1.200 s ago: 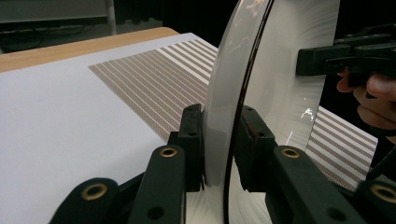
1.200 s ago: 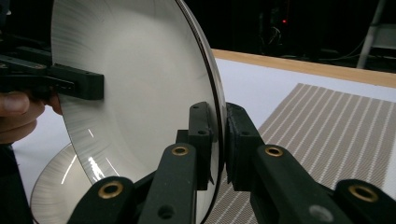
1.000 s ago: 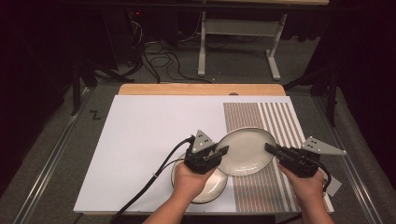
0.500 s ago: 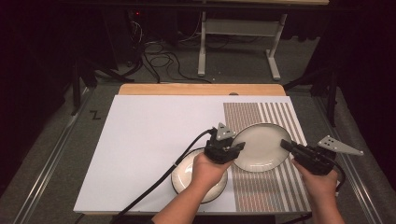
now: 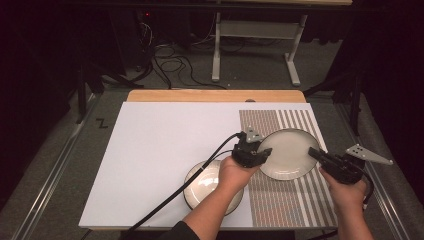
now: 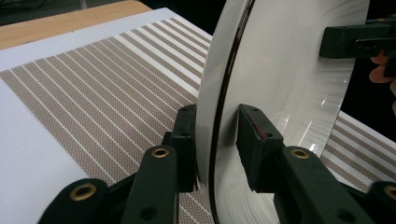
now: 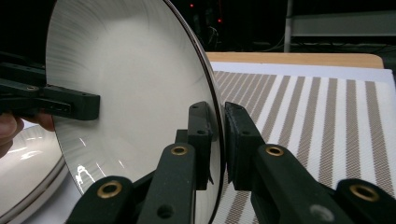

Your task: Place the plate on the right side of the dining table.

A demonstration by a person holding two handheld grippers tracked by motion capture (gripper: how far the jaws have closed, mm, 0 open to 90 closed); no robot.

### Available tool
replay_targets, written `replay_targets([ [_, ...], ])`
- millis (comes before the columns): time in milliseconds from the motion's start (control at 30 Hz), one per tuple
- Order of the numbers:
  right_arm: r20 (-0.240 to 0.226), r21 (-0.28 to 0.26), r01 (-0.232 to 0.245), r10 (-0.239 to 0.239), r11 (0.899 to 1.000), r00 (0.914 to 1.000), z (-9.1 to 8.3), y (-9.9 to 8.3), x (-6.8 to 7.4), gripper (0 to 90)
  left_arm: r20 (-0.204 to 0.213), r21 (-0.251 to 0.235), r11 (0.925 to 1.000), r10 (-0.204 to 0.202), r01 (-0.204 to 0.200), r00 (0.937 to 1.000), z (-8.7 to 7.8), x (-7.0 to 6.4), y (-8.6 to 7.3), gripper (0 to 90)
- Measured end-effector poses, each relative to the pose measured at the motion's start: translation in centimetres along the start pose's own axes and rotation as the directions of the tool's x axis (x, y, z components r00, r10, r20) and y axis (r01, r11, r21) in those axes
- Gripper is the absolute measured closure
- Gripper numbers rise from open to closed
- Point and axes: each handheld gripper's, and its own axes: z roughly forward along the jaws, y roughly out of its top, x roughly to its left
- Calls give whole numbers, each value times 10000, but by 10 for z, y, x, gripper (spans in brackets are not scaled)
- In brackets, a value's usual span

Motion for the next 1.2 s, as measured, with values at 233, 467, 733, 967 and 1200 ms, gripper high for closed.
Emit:
replay_targets([
  [233,303,165,-141,136,9998,9994,6,-4,-9,831,-37,137,9999,-35,36,10000,16,6,-1,681],
  [467,480,304,-179,164,9994,9987,9,-10,-15,832,3,401,9987,-312,311,9995,28,7,-3,670],
  [733,602,431,-119,93,9990,9981,9,-16,-16,836,10,555,9983,-174,173,9998,35,9,-4,660],
  [967,748,551,-204,163,9983,9971,9,-21,-22,835,-90,925,9954,-236,244,9997,44,8,-4,653],
  [1200,883,635,-109,53,9979,9961,12,-24,-23,831,-253,1129,9931,-288,315,9993,47,7,-4,644],
])
